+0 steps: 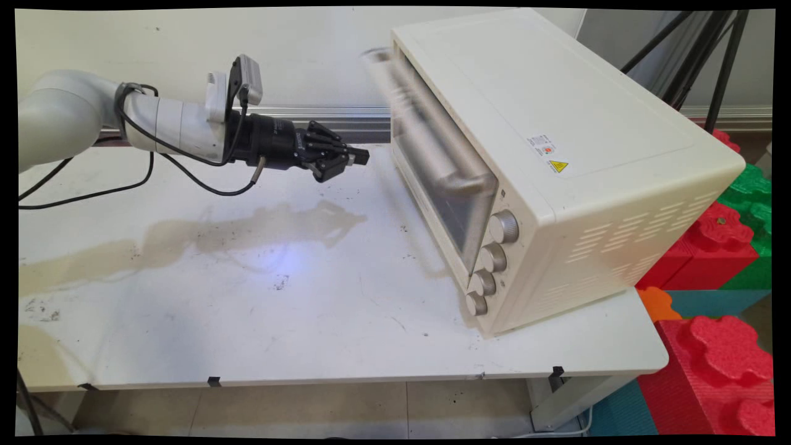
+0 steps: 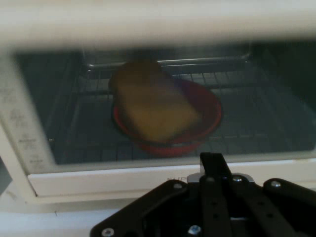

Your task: Close the oven

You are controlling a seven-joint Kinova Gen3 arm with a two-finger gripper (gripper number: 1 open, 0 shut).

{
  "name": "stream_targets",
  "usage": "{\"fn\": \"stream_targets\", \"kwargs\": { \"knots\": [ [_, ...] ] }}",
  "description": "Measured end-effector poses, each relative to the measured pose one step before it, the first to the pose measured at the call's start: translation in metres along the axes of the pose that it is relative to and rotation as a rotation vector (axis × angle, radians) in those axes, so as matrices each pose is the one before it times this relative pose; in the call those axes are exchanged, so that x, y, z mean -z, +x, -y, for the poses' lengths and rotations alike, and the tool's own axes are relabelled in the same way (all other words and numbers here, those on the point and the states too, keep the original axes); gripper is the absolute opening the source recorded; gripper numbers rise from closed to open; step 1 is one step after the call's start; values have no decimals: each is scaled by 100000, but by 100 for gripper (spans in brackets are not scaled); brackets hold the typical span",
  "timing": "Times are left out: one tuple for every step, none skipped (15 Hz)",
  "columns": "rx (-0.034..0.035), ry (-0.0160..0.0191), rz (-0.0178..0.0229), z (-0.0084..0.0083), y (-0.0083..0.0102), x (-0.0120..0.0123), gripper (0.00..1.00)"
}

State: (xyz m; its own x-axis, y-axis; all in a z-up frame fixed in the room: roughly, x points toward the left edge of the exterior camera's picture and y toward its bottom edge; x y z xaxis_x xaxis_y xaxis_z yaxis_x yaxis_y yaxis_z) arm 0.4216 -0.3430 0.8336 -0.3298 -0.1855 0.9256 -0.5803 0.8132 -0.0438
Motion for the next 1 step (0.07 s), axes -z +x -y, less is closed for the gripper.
{"fn": "stream_targets", "kwargs": {
  "knots": [
    [-327,-47,-33,16,69,11,0]
  ]
}}
